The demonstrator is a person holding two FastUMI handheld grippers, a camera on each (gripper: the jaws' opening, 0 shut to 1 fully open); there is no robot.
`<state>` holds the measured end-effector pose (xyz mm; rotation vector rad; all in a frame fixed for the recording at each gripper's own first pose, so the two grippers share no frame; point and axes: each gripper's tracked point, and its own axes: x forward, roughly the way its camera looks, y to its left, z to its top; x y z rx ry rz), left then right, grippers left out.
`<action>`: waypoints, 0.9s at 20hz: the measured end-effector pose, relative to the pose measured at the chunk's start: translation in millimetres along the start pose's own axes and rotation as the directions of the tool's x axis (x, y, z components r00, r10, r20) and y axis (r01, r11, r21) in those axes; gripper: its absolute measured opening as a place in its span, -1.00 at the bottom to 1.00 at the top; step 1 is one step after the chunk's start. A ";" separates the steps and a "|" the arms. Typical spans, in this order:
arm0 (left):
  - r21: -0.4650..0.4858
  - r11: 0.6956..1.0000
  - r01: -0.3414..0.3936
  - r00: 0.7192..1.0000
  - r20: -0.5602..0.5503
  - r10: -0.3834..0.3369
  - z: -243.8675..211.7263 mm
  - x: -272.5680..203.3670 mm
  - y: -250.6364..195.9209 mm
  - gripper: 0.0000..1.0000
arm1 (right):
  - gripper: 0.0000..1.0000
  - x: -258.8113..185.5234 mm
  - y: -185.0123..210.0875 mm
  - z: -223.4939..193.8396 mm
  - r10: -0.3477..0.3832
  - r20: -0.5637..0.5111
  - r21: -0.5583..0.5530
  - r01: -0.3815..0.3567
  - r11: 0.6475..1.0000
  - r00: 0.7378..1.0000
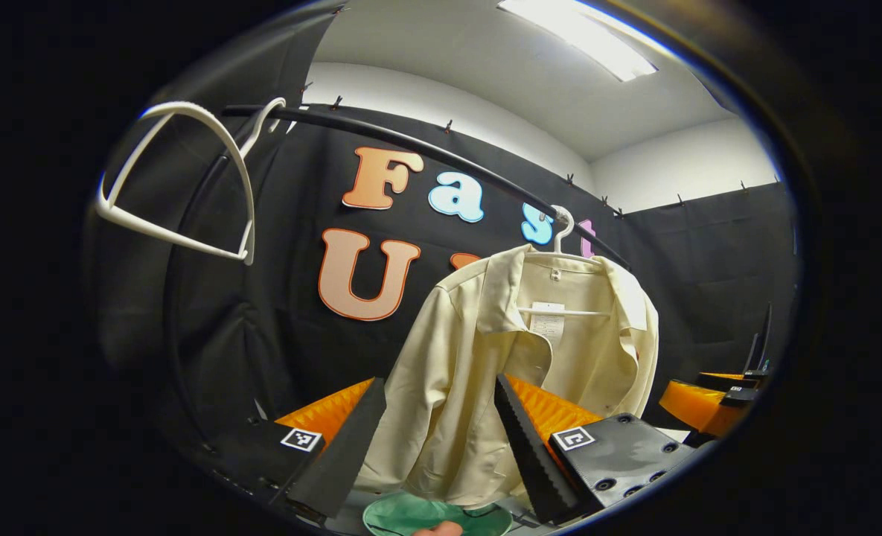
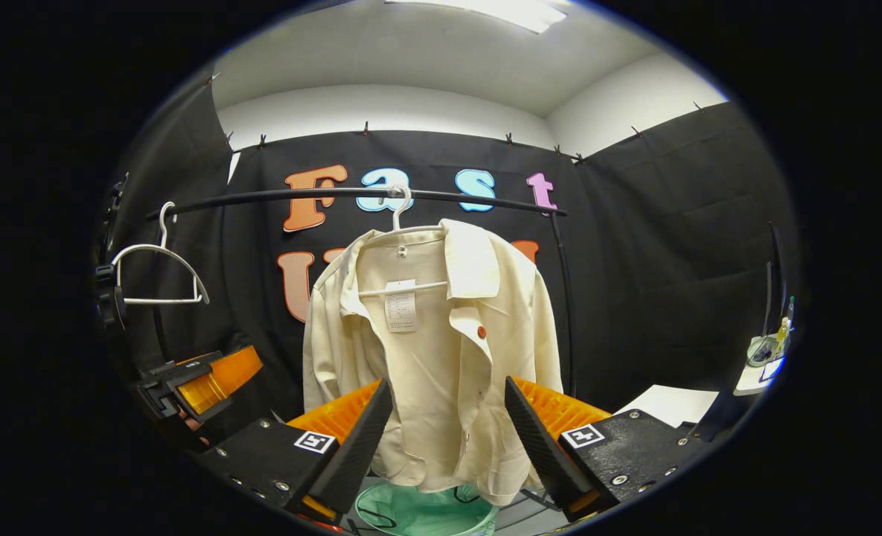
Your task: Grasp the clothes on the hanger with both hands and then place them into the laundry hamper below.
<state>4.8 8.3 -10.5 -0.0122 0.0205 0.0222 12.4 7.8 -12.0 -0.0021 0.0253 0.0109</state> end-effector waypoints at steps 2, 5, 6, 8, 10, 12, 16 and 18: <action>-0.006 1.000 0.003 1.000 -0.004 -0.003 -2.1 1.2 -0.9 1.00 | 0.89 5.8 -0.9 -3.0 -0.003 -0.008 0.001 0.003 1.000 1.000; -0.007 1.000 0.014 1.000 -0.012 -0.015 -5.9 4.8 -3.6 0.93 | 0.89 24.0 -15.2 -4.0 -0.033 0.001 -0.007 0.033 0.999 0.999; -0.003 1.000 0.020 1.000 -0.013 -0.020 -5.6 6.0 -4.4 0.93 | 0.89 33.5 -20.3 -3.1 -0.042 0.005 -0.011 0.042 0.999 0.999; 0.003 1.000 0.029 1.000 -0.009 -0.028 -4.2 7.8 -5.6 0.93 | 0.89 58.2 -30.3 -0.2 -0.063 0.013 -0.011 0.063 0.998 0.998; 0.000 0.999 0.038 0.999 -0.007 -0.038 -3.8 9.1 -8.4 0.93 | 0.89 86.6 -40.6 -6.8 -0.088 0.007 -0.006 0.088 0.996 0.996; -0.002 0.999 0.052 0.999 -0.007 -0.052 -4.0 7.4 -13.1 0.93 | 0.89 118.1 -44.9 -18.2 -0.096 -0.015 0.025 0.096 0.995 0.995; 0.010 0.998 0.057 0.998 -0.004 -0.057 -3.2 5.1 -13.4 0.93 | 0.89 179.5 -57.7 -50.6 -0.162 -0.078 0.062 0.167 0.984 0.984; 0.012 0.999 0.044 0.999 -0.007 -0.044 -5.7 4.2 -11.2 0.93 | 0.89 200.7 -59.3 -59.2 -0.181 -0.089 0.052 0.187 0.981 0.979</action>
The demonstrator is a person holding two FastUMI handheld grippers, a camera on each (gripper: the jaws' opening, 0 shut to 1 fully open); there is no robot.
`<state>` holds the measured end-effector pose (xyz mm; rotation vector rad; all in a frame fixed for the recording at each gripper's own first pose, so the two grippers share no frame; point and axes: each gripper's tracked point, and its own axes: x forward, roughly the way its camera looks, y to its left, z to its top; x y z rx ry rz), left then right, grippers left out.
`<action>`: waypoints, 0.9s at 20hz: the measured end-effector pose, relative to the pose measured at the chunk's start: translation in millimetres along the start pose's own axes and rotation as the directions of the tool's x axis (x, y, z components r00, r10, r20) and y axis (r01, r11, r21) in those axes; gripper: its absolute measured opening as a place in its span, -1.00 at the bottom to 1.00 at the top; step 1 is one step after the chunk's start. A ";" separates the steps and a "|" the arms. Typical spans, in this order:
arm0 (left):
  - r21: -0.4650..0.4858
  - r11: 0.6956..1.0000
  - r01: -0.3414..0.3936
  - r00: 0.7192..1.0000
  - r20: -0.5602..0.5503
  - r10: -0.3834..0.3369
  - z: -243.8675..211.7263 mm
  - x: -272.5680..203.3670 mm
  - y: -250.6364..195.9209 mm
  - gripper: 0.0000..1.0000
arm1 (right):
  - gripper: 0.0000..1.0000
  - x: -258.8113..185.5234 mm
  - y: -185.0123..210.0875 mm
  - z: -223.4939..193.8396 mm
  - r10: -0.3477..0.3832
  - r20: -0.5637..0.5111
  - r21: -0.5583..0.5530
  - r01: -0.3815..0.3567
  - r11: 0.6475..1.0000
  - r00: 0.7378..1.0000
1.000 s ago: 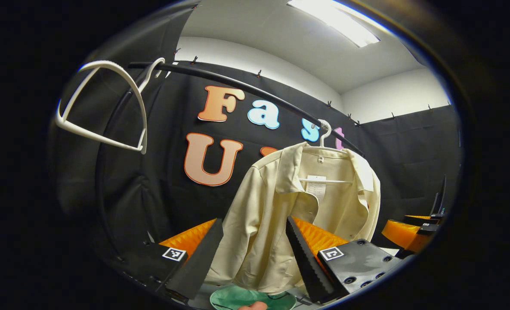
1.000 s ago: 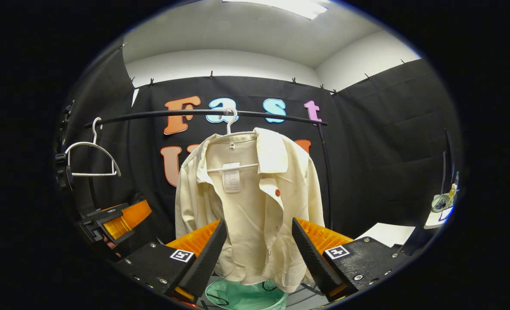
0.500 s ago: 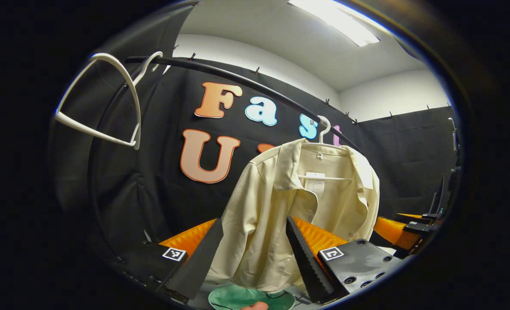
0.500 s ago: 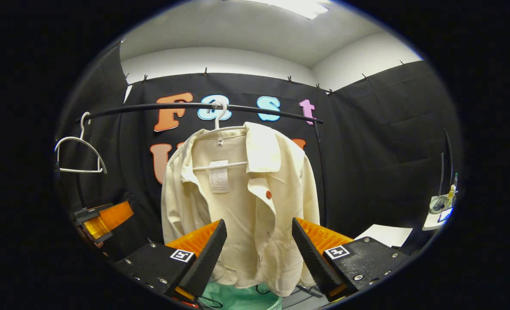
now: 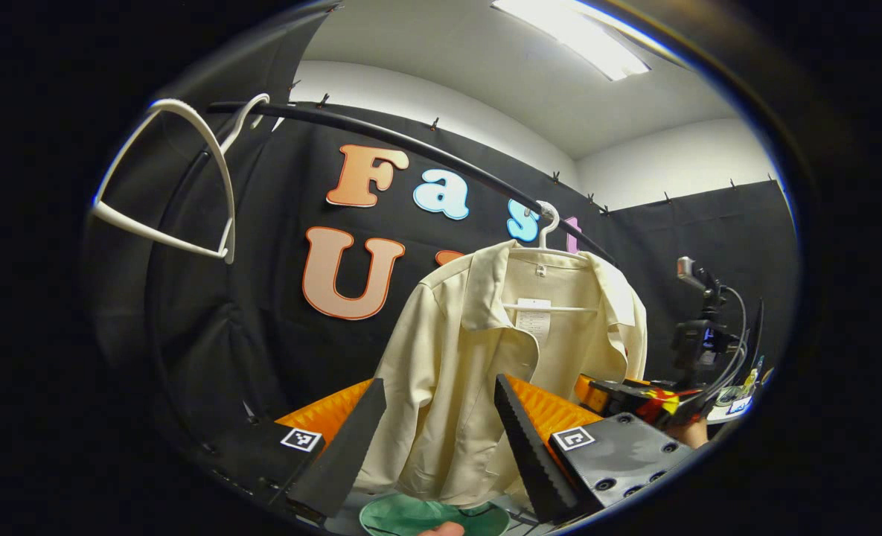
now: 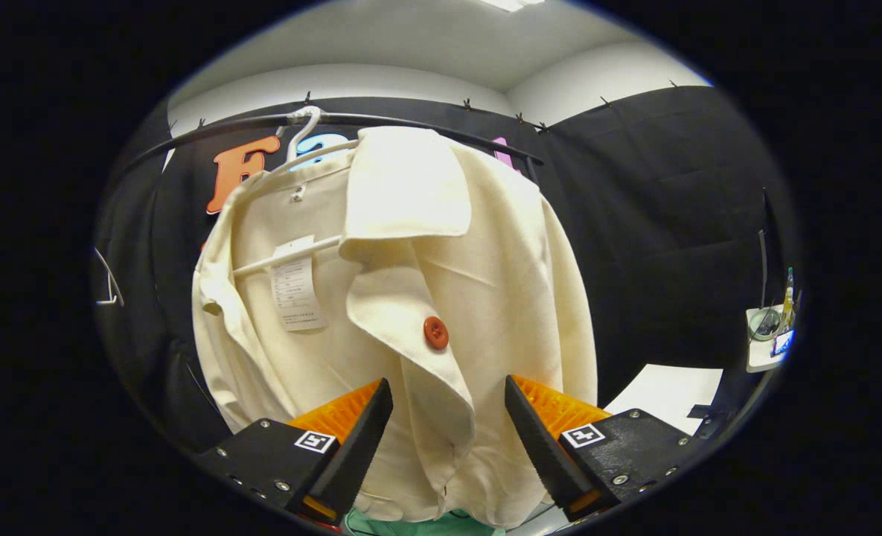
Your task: Grasp the clothes on the hanger with both hands and then place them into the laundry hamper below.
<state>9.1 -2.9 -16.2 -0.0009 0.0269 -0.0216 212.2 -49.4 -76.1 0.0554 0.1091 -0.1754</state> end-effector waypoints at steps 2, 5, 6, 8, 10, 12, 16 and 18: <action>-0.011 1.000 -0.008 1.000 -0.012 0.008 -5.2 0.7 2.5 0.93 | 0.89 12.2 -11.6 -1.6 -0.056 -0.009 -0.036 0.056 0.998 0.998; -0.041 0.999 0.018 1.000 -0.014 -0.018 -11.2 6.1 -4.4 0.94 | 0.72 12.1 -29.7 2.6 -0.085 -0.009 -0.015 0.085 0.996 0.996; -0.053 0.998 0.033 0.999 -0.011 -0.034 -12.1 11.1 -9.8 0.94 | 0.50 9.5 -37.6 5.8 -0.097 -0.005 -0.015 0.097 0.995 0.995; -0.066 0.995 0.075 0.997 -0.006 -0.075 -13.7 22.7 -24.3 0.94 | -0.17 0.6 -46.6 14.2 -0.083 0.011 -0.027 0.083 0.996 0.996; -0.067 0.990 0.127 0.992 -0.012 -0.128 -23.1 42.5 -44.2 0.94 | -0.64 -14.1 -48.3 24.2 -0.038 0.026 -0.030 0.038 0.999 0.999; -0.063 0.985 0.162 0.986 -0.025 -0.164 -35.9 63.8 -64.4 0.94 | -0.84 -29.6 -48.3 37.0 0.011 0.043 -0.049 -0.009 0.999 0.999; -0.026 0.988 0.150 0.989 -0.012 -0.151 -59.8 110.6 -94.3 0.94 | -0.84 -52.9 -44.1 52.5 0.069 0.075 -0.100 -0.061 0.993 0.995; 0.004 0.995 0.104 0.995 -0.009 -0.104 -75.3 135.8 -96.6 0.93 | -0.84 -55.7 -42.0 52.0 0.084 0.068 -0.113 -0.076 0.991 0.994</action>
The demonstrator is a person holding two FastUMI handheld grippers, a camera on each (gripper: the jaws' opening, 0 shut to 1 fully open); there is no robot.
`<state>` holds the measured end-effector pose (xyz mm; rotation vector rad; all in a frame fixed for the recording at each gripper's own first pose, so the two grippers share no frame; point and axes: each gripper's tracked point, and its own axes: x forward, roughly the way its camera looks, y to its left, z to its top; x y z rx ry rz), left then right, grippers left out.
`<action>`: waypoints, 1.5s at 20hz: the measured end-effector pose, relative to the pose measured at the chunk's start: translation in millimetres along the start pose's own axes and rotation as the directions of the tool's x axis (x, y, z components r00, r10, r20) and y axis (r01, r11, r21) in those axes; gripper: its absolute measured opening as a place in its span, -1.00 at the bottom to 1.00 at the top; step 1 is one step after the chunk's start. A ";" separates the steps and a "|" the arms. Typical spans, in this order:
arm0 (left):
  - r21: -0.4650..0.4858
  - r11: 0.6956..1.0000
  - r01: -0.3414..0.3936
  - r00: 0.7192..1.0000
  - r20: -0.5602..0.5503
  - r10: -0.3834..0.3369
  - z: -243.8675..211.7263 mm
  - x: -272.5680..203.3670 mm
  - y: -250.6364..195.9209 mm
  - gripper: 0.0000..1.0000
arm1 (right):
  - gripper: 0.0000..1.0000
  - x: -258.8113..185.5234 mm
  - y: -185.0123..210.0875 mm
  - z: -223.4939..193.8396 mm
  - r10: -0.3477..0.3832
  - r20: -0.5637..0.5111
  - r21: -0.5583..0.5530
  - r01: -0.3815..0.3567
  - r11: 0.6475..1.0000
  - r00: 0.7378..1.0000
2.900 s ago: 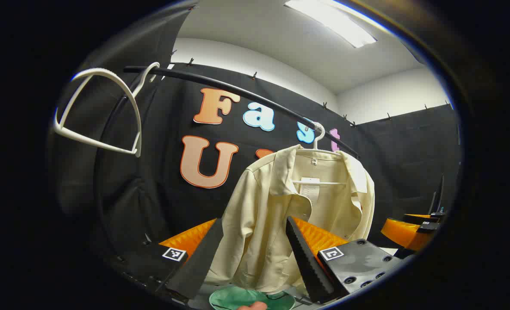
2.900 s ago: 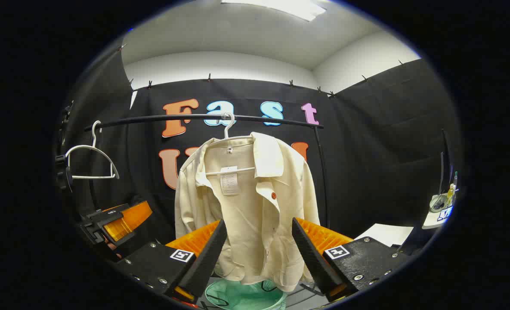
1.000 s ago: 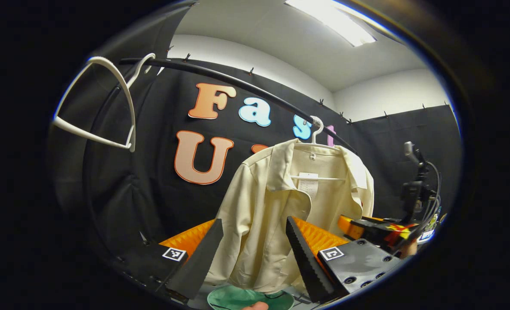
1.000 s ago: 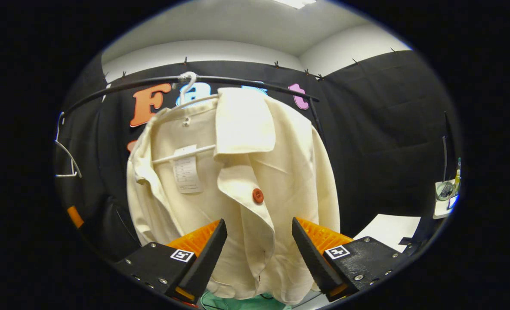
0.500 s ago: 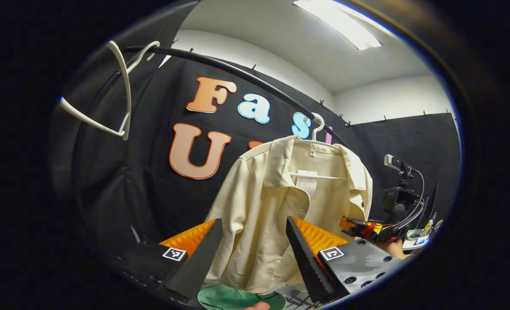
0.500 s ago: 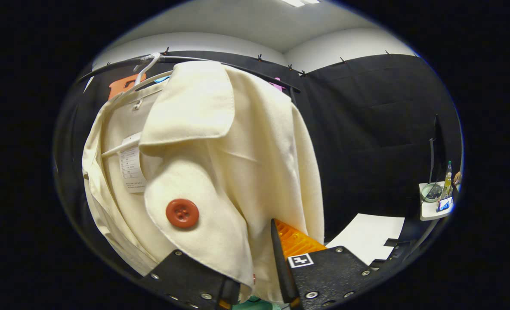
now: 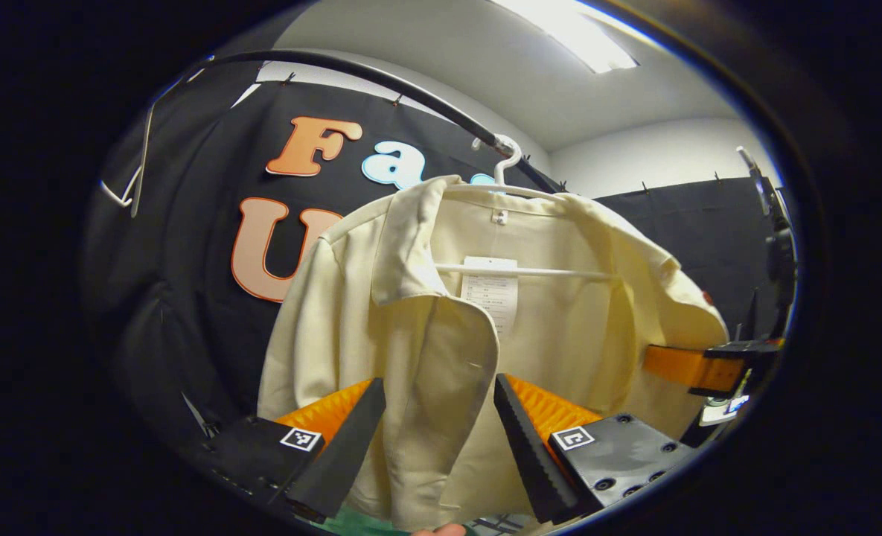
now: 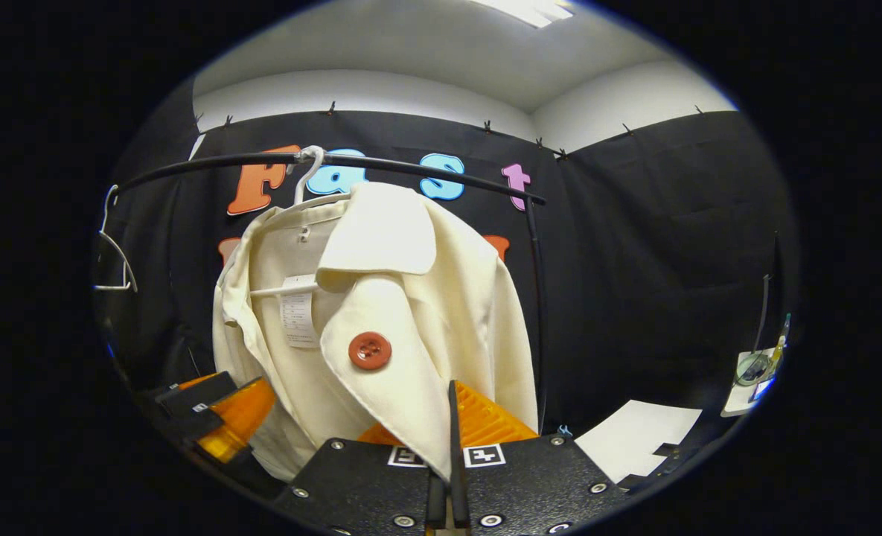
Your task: Grasp the clothes on the hanger with both hands and then place them into the laundry hamper below.
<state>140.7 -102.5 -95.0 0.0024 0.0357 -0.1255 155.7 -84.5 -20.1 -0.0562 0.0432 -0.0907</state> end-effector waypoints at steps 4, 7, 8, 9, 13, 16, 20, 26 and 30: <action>0.104 0.985 -0.140 0.990 0.010 0.140 -15.0 41.1 35.4 0.96 | -0.84 -2.5 1.4 2.2 0.024 -0.003 0.000 -0.024 1.000 1.000; 0.192 0.957 -0.220 0.975 0.036 0.217 -13.1 47.6 62.4 0.94 | -0.84 -2.3 0.7 0.9 0.040 -0.009 0.004 -0.040 0.999 0.999; 0.228 0.942 -0.246 0.969 0.043 0.243 -10.6 46.0 72.6 0.89 | -0.84 -1.9 -0.5 -1.4 0.044 -0.012 0.006 -0.044 0.999 0.999; 0.273 0.920 -0.281 0.959 0.052 0.277 -8.2 43.5 85.5 0.58 | -0.84 -3.0 -0.6 -3.2 0.047 -0.015 0.009 -0.047 0.999 0.999; 0.375 0.849 -0.372 0.927 0.106 0.359 14.0 33.3 124.5 -0.63 | -0.84 -3.9 -0.1 -7.6 0.055 -0.018 0.016 -0.055 0.998 0.998; 0.434 0.777 -0.455 0.888 0.153 0.435 39.4 19.1 153.8 -0.70 | -0.84 -6.5 -2.8 -3.1 0.047 -0.004 0.018 -0.047 0.999 0.999; 0.512 0.635 -0.579 0.811 0.280 0.514 93.5 7.6 195.7 -0.74 | -0.84 -11.6 -26.4 13.2 -0.004 0.035 0.023 0.003 1.000 0.999; 0.547 0.554 -0.627 0.772 0.345 0.533 140.4 12.6 222.4 -0.75 | -0.84 -13.5 -73.1 67.1 -0.091 0.132 -0.009 0.093 0.996 0.987; 0.530 0.573 -0.626 0.777 0.359 0.517 165.8 28.8 228.8 -0.76 | -0.84 -14.8 -102.7 110.2 -0.123 0.194 0.001 0.125 0.992 0.973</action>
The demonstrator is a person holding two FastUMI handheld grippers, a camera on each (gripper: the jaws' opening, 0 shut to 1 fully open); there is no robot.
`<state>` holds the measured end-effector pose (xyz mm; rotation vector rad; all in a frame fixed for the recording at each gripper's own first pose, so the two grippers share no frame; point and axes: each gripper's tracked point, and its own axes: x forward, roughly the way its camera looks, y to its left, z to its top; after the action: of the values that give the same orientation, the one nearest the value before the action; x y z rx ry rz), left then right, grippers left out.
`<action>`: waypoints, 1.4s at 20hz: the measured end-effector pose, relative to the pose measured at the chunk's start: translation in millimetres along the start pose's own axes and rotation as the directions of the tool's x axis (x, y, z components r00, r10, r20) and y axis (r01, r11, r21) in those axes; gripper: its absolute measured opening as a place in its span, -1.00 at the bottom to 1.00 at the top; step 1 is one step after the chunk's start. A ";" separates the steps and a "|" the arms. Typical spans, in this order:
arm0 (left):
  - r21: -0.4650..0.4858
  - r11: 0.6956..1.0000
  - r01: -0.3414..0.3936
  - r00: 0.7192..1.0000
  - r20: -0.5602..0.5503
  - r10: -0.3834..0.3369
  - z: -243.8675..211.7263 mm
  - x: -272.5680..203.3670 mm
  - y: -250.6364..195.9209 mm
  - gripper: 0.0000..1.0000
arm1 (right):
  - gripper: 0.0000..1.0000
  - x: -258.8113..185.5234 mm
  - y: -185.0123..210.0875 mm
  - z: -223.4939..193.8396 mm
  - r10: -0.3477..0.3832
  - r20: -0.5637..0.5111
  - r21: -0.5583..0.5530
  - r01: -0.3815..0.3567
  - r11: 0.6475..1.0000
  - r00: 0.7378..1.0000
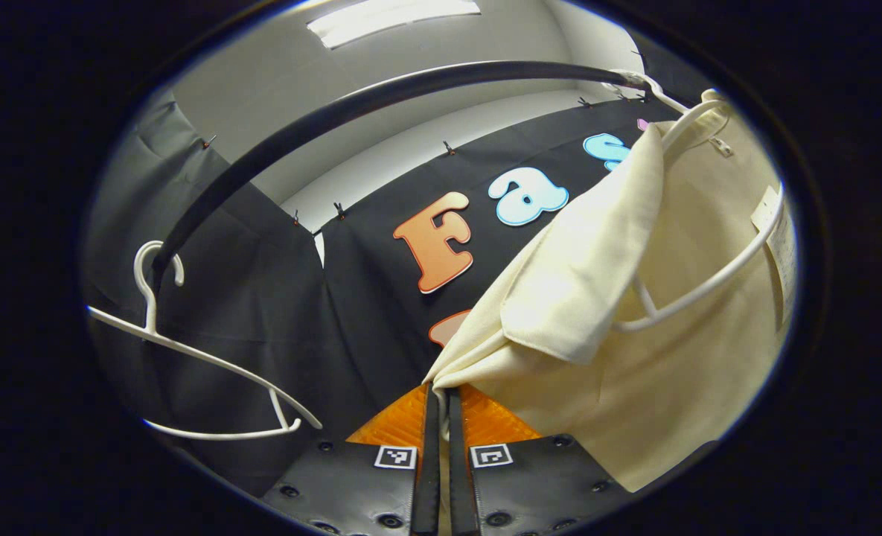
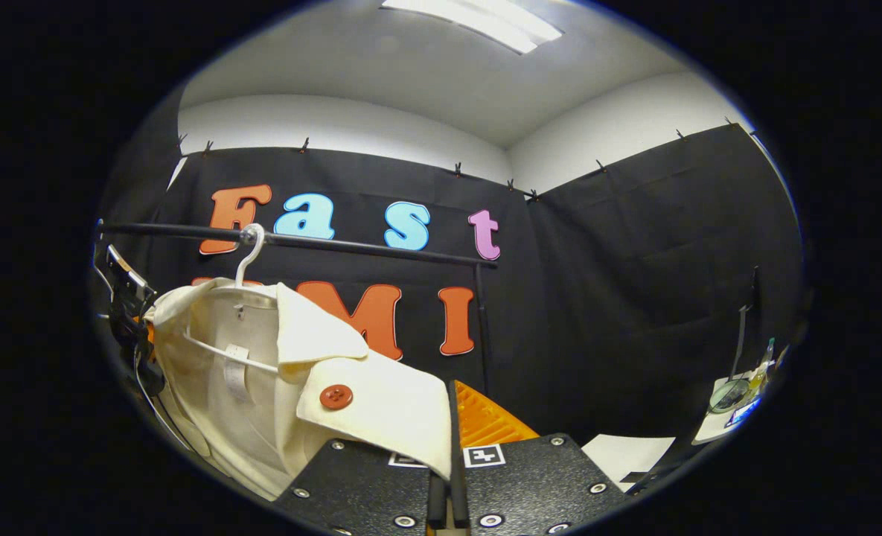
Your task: Grasp the clothes on the hanger with both hands and then place them into the laundry hamper below.
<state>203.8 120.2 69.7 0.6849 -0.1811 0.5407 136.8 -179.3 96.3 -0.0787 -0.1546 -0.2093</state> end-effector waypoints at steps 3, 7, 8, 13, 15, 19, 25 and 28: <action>-0.027 1.000 -0.012 1.000 0.002 0.012 5.9 17.1 4.2 -0.77 | -0.85 24.1 -13.4 30.1 -0.003 0.036 -0.008 0.004 1.000 0.999; -0.138 0.990 -0.026 0.999 0.037 0.032 19.1 30.4 7.7 -0.88 | -0.85 65.6 -24.6 61.6 0.004 0.088 0.044 -0.008 0.999 0.996; -0.171 0.985 -0.021 0.999 0.042 0.029 18.2 32.5 4.5 -0.88 | -0.85 76.9 -25.9 61.8 0.008 0.095 0.041 -0.012 0.999 0.995; -0.299 0.954 0.012 0.998 0.065 0.008 8.1 36.5 -9.2 -0.87 | -0.85 119.7 -24.5 42.2 0.032 0.065 0.094 -0.038 0.995 0.997; -0.372 0.928 0.030 0.998 0.062 -0.008 3.0 41.2 -13.7 -0.87 | -0.85 131.4 -22.4 34.6 0.048 0.066 0.135 -0.056 0.989 0.997; -0.449 0.892 0.039 0.999 0.049 -0.019 -6.1 53.9 -20.3 -0.76 | -0.85 153.3 -12.2 -13.0 0.077 0.004 0.187 -0.077 0.979 0.997; -0.472 0.882 0.006 1.000 0.014 0.001 -19.9 65.2 -23.0 -0.75 | -0.84 137.1 9.7 -60.9 0.104 -0.040 0.210 -0.094 0.973 0.994; -0.434 0.901 0.014 0.999 -0.033 -0.032 -42.1 67.4 -36.4 -0.75 | -0.84 122.3 22.7 -74.3 0.130 -0.066 0.199 -0.114 0.973 0.989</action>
<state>279.6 151.7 39.7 0.2390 -0.2472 0.4691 270.5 -188.7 41.4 0.1150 -0.0910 -0.0734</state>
